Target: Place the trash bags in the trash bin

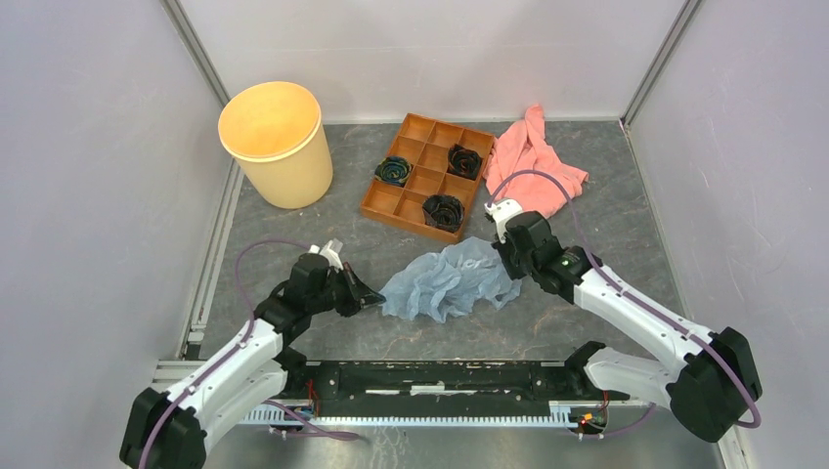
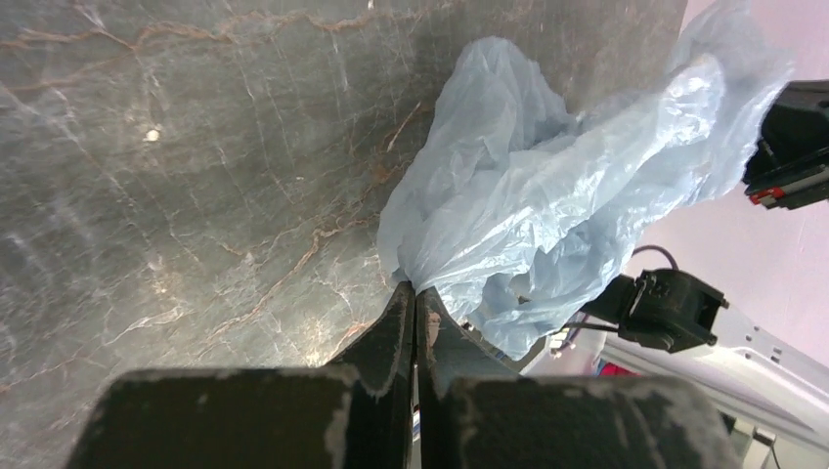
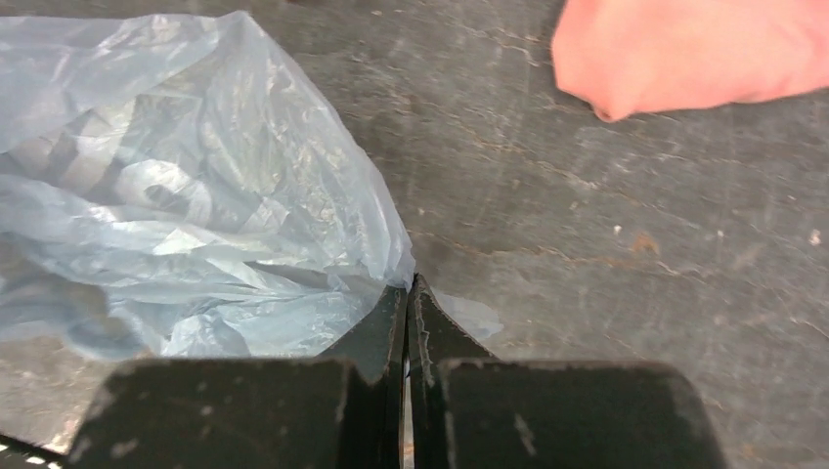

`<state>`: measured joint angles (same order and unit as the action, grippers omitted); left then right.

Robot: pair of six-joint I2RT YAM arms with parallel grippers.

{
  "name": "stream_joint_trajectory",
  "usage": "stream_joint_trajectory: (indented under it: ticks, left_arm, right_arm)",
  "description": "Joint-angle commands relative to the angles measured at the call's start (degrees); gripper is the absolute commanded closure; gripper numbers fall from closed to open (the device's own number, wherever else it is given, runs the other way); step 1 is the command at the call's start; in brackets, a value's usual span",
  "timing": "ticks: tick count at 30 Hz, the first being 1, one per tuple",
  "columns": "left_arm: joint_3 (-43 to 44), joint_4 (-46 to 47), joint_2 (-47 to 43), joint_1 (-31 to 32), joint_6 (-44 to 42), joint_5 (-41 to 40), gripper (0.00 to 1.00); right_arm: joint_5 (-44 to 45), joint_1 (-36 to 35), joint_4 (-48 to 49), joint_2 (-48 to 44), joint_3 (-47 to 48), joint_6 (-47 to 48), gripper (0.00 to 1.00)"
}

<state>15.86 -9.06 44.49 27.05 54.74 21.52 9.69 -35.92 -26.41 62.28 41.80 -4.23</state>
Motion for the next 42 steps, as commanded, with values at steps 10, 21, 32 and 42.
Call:
stream_joint_trajectory:
  ticks: [10,21,32,42]
  left_arm:
    - [8.4,-17.5,-5.8,-1.3,-4.1,-18.2,0.98]
    - [13.4,-17.9,2.6,-3.4,-8.9,-17.7,0.85]
    - [18.7,-17.7,-1.4,0.8,-12.4,-7.3,0.11]
    - [21.1,-17.0,5.1,15.7,-11.1,-25.0,0.17]
  right_arm:
    - [14.8,0.0,-4.4,0.2,3.0,3.6,1.00]
    - [-3.0,0.0,1.8,3.4,3.8,2.2,0.97]
    - [-1.4,0.0,-2.2,2.3,8.3,3.0,0.43]
    - [-1.7,3.0,-4.7,-9.5,1.9,-7.5,0.22]
